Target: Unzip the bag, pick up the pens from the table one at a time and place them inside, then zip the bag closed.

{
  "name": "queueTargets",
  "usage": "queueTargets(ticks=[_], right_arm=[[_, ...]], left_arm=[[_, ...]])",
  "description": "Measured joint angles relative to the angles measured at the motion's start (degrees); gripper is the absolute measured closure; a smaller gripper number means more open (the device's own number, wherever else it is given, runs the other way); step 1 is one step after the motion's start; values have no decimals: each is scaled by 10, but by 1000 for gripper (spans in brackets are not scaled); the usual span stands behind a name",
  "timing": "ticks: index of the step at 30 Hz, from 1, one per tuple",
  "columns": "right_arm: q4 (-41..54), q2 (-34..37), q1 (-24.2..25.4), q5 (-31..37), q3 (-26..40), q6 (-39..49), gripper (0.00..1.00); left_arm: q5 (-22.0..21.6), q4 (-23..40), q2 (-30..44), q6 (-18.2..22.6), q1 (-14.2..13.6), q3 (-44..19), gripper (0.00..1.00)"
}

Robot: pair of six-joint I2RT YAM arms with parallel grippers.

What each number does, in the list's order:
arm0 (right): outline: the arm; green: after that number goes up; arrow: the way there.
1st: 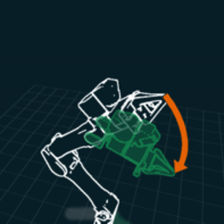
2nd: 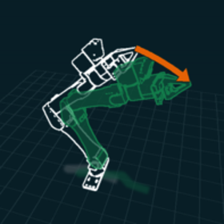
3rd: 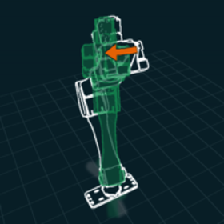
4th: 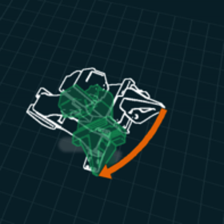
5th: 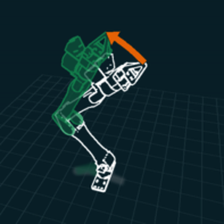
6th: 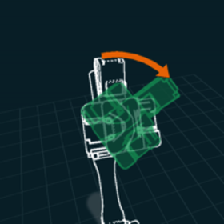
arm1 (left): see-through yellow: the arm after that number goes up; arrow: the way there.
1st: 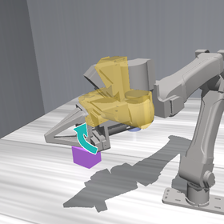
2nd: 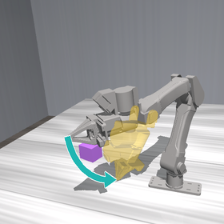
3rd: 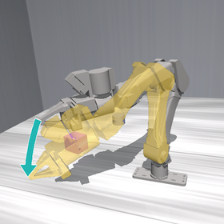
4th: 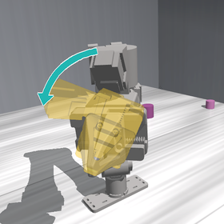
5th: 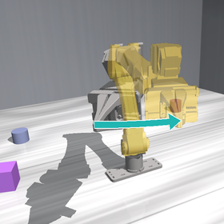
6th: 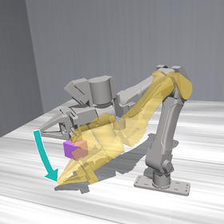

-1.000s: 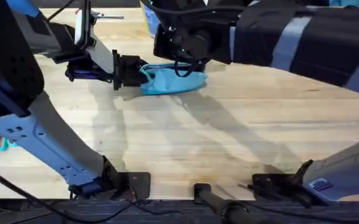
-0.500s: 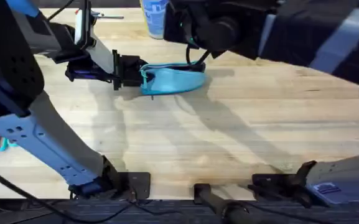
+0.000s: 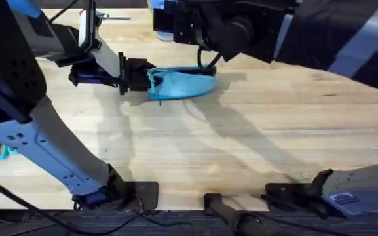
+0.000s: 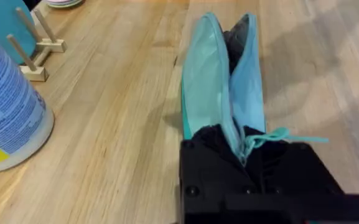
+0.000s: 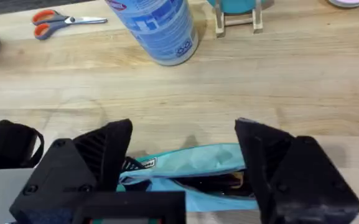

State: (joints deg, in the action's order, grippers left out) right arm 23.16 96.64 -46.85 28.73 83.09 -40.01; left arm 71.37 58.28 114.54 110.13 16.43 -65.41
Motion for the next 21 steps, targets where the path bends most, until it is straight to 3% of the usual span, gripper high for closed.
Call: queueTargets(ticks=[1, 6, 7, 21], right_arm=[[0, 0, 0, 0, 0, 0, 5], [4, 0, 0, 0, 0, 0, 4], [8, 0, 0, 0, 0, 0, 4], [27, 0, 0, 0, 0, 0, 4]], left_arm=[[0, -1, 0, 1, 0, 0, 892], [0, -2, 0, 0, 0, 0, 109], [0, -1, 0, -1, 0, 0, 40], [0, 24, 0, 0, 8, 0, 7]])
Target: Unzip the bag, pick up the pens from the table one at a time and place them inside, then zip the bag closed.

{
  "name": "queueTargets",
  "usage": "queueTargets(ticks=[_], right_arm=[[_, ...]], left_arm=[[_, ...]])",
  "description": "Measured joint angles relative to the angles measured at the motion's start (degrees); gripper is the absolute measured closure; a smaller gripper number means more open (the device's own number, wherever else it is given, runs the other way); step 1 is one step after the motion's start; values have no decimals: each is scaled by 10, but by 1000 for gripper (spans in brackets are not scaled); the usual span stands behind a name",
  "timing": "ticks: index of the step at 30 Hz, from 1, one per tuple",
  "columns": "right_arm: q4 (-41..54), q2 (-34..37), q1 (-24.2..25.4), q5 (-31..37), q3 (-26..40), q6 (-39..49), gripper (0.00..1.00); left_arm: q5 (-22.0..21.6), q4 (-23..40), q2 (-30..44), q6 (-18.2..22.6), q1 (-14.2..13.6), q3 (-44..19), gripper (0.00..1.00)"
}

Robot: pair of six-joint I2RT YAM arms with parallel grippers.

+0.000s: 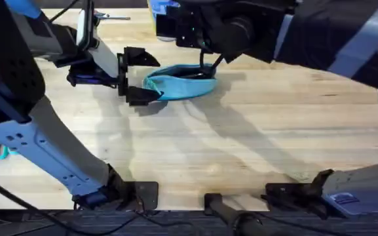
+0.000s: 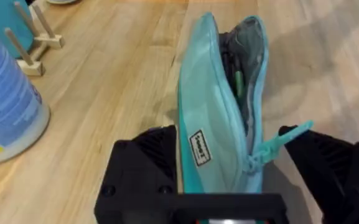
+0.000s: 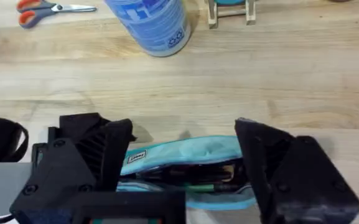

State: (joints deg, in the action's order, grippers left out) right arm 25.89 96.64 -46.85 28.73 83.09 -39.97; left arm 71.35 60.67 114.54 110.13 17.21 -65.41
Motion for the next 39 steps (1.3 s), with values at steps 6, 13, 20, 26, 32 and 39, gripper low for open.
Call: queueTargets(ticks=[6, 13, 20, 26, 32, 39], right_arm=[[17, 0, 0, 0, 0, 0, 4], [21, 0, 0, 0, 0, 0, 4], [21, 0, -2, -17, 0, 0, 4], [21, 0, -19, -59, 0, 2, 4], [35, 0, -50, -93, 0, -1, 4], [90, 0, -68, -130, 0, -84, 4]], left_arm=[[0, 54, 0, 0, 28, 0, 7], [-8, 131, 0, 50, 74, 0, 6], [-44, 149, 0, 79, 111, 0, 6], [-104, 149, 0, 79, 124, 0, 5], [-167, 148, 0, 79, 125, -13, 5], [-211, 127, 0, 79, 126, -19, 6]])
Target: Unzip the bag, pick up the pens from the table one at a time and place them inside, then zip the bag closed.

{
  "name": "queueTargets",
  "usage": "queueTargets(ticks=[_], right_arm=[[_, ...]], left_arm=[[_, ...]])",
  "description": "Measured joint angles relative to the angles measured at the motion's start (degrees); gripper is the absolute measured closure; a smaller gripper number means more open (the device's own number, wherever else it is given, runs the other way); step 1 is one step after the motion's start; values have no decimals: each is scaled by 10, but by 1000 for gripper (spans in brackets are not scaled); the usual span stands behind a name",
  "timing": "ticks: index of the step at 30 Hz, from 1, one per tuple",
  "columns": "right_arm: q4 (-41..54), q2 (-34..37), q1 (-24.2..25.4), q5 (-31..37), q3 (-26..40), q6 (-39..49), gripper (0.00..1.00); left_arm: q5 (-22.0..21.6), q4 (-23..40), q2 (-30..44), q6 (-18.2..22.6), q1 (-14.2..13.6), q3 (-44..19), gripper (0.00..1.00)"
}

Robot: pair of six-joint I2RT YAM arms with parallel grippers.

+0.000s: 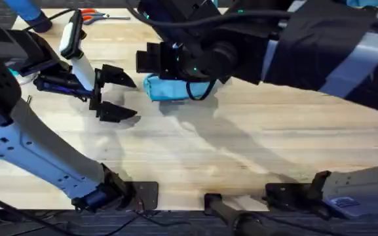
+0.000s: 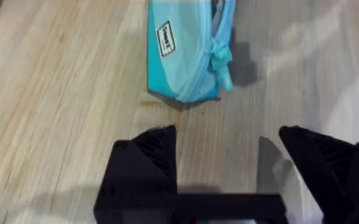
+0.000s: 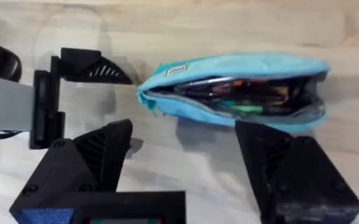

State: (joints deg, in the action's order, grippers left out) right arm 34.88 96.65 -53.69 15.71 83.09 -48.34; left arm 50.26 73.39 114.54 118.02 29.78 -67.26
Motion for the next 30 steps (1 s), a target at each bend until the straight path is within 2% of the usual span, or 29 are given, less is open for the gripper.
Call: queueTargets(ticks=[4, 12, 24, 30], right_arm=[[0, 1, 0, -34, 0, -23, 4], [-1, 15, -2, -68, 0, -21, 4], [-50, 23, -23, -95, 0, 3, 6], [-91, 62, -41, -96, 0, 31, 5]], left_arm=[[-20, -12, 0, 0, 0, 0, 6], [-34, -48, 0, 0, 0, 0, 6], [-20, -53, 0, 0, 0, 0, 5], [-18, -58, 0, 0, 0, 0, 5]])
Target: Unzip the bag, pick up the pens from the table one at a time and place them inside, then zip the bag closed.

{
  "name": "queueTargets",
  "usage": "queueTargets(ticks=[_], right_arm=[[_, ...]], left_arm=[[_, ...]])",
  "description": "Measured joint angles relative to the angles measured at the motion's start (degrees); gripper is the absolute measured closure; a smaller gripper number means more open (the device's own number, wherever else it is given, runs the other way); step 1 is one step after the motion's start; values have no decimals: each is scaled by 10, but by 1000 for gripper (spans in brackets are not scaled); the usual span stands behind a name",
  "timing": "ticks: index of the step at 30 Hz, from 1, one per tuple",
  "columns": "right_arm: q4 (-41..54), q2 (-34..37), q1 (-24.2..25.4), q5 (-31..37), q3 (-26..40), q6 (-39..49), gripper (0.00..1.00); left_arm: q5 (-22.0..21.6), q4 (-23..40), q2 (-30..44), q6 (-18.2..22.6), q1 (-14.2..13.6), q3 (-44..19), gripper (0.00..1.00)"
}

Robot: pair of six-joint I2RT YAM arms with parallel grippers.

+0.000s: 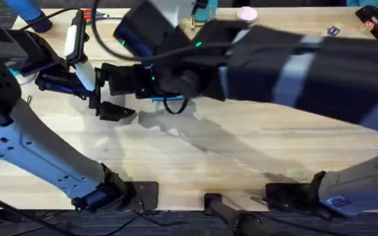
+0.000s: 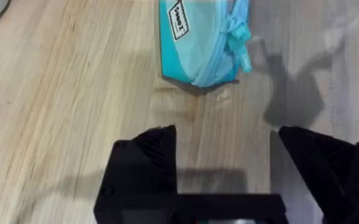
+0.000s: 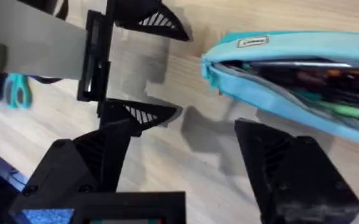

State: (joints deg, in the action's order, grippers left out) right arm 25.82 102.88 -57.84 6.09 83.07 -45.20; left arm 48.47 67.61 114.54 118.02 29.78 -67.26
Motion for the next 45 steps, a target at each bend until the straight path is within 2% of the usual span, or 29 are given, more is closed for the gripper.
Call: queueTargets(ticks=[16, 30, 34, 38, 45], right_arm=[[-88, 73, 0, -11, 0, 16, 5], [-168, 115, -1, 55, 0, 16, 23], [-177, 120, -2, 79, 0, 18, 94], [-173, 123, -3, 97, 0, 18, 268], [-167, 124, 1, 107, 0, -10, 397]], left_arm=[[2, -3, 0, 0, 0, 0, 5], [2, -3, 0, 0, 0, 0, 5], [2, -3, 0, 0, 0, 0, 5], [2, -3, 0, 0, 0, 0, 5], [2, -3, 0, 0, 0, 0, 6]])
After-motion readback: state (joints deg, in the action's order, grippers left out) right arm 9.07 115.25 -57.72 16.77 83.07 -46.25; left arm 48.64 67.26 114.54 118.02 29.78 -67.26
